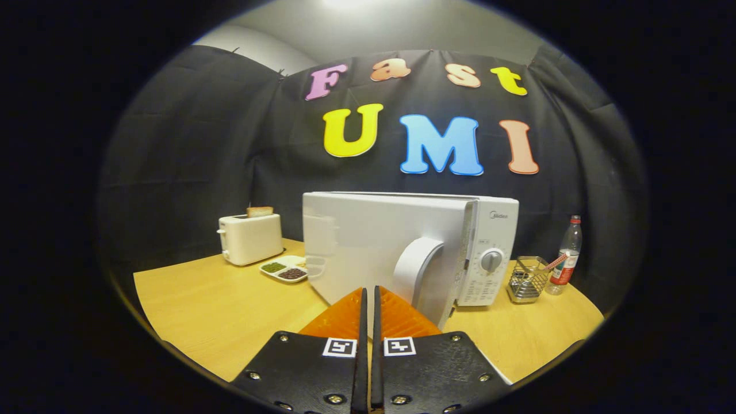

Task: Open the microwave, put the food inside, and close the microwave door.

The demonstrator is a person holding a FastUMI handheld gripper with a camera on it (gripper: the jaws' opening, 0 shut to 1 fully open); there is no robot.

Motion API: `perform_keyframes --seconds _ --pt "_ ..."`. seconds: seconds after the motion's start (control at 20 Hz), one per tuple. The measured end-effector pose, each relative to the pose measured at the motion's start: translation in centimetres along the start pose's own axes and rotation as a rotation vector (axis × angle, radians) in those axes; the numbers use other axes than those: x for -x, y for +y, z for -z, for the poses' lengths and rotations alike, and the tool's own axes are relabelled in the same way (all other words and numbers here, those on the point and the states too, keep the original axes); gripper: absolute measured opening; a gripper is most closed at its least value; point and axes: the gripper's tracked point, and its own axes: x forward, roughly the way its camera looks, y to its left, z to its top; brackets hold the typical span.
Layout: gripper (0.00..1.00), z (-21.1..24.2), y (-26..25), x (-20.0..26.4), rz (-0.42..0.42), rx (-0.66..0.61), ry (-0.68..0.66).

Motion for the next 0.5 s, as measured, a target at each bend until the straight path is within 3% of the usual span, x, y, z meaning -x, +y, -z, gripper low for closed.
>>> perform_keyframes --seconds 0.5 --pt "0.03 -2.2 -7.6 -8.6 0.205 0.064 -0.035"
